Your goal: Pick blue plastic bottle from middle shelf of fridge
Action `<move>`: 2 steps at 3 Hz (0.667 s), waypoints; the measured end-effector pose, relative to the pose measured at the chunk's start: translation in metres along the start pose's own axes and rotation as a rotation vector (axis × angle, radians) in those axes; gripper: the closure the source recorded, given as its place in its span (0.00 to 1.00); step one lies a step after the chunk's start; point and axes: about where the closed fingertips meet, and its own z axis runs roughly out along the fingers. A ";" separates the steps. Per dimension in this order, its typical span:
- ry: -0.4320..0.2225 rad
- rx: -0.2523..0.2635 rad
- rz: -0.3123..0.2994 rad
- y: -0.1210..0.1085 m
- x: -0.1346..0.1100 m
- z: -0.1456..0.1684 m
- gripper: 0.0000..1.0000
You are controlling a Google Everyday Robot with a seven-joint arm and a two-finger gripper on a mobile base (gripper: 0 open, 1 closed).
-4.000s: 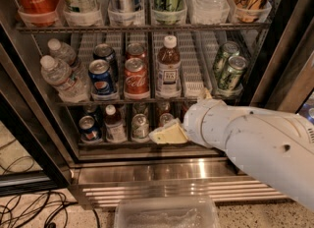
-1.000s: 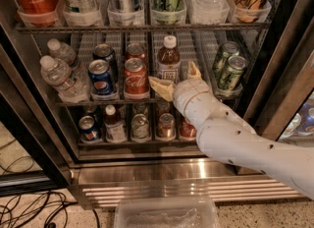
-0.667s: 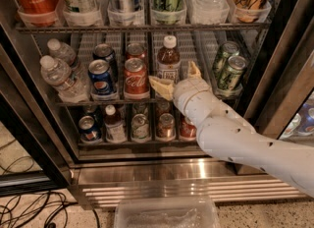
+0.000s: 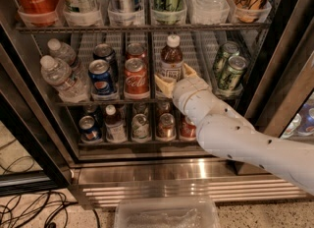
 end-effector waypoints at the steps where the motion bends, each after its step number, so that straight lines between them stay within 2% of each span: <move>1: 0.000 0.000 0.000 0.000 0.000 0.000 0.88; 2: -0.006 -0.003 -0.013 0.001 -0.005 -0.003 1.00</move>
Offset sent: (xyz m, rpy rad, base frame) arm -0.0077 -0.0023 0.0067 -0.0216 -0.0162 0.0071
